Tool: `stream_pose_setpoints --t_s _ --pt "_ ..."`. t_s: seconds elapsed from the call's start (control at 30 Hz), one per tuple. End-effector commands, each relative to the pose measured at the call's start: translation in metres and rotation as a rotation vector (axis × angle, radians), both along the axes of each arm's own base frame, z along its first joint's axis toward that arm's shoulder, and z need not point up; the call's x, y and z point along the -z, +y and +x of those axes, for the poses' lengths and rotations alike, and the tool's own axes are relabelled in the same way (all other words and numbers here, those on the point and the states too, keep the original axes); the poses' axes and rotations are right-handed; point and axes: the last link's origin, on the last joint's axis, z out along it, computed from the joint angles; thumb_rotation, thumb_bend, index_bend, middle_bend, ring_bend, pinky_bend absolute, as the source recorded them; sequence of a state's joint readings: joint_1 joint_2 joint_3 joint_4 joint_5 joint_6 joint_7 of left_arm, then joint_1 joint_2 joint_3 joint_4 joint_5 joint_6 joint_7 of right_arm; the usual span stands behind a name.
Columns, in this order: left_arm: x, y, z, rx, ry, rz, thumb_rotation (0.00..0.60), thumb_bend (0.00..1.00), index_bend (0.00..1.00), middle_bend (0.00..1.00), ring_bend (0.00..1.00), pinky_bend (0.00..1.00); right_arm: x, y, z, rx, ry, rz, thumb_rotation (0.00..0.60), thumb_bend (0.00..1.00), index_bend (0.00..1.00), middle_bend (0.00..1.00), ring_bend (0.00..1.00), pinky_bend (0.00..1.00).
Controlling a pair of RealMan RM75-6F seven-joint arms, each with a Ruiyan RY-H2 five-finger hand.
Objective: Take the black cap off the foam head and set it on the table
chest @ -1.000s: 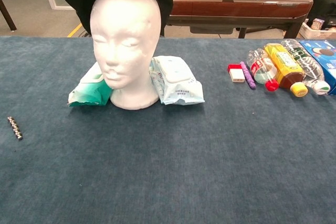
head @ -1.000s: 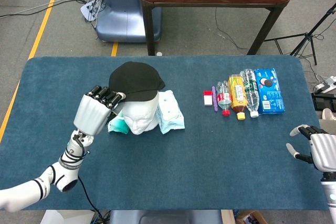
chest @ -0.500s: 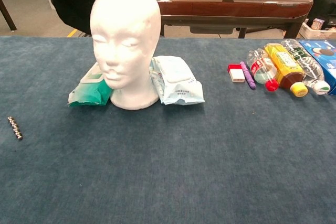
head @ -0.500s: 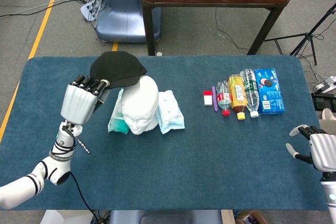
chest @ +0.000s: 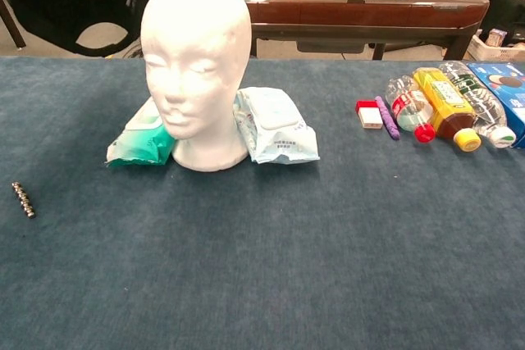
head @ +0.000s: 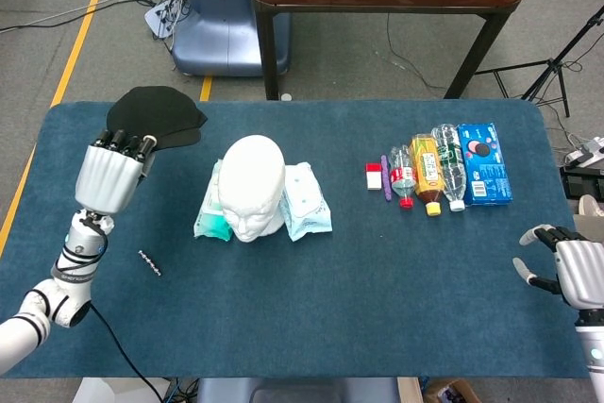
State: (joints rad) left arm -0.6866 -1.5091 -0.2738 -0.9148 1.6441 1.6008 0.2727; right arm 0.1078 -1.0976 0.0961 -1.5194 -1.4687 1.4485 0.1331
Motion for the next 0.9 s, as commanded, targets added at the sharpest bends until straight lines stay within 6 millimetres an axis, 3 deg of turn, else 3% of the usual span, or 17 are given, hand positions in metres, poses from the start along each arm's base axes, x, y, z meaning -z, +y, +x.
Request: stream_pose_setpoints --t_s 0.03,0.27,0.47,0.67,0.9 --pt "-0.003 -0.004 -0.03 -0.063 0.067 -0.002 0.6 0.59 0.64 0.79 0.63 0.68 0.0 0.0 0.0 0.0 0.0 0.0 0.6 0.27 0.49 0.46 0.41 0.48" --pt "0.005 -0.02 -0.072 -0.159 0.129 -0.029 0.6 0.59 0.64 0.74 0.6 0.68 0.002 -0.001 0.0 0.001 0.006 0.005 0.6 0.27 0.49 0.46 0.41 0.48" --pt "0.02 -0.046 -0.097 -0.286 0.138 -0.055 0.6 0.57 0.64 0.64 0.48 0.66 0.003 -0.001 0.001 0.002 0.011 0.01 0.6 0.27 0.49 0.46 0.41 0.48" --pt "0.033 -0.082 -0.101 -0.425 0.149 -0.093 0.6 0.57 0.65 0.48 0.35 0.61 0.004 -0.001 0.001 0.003 0.015 0.014 0.6 0.27 0.49 0.46 0.41 0.48" --pt "0.045 -0.121 -0.102 -0.567 0.197 -0.202 0.6 0.56 0.63 0.39 0.28 0.51 0.006 -0.001 0.001 0.006 0.022 0.02 0.6 0.27 0.49 0.46 0.41 0.48"
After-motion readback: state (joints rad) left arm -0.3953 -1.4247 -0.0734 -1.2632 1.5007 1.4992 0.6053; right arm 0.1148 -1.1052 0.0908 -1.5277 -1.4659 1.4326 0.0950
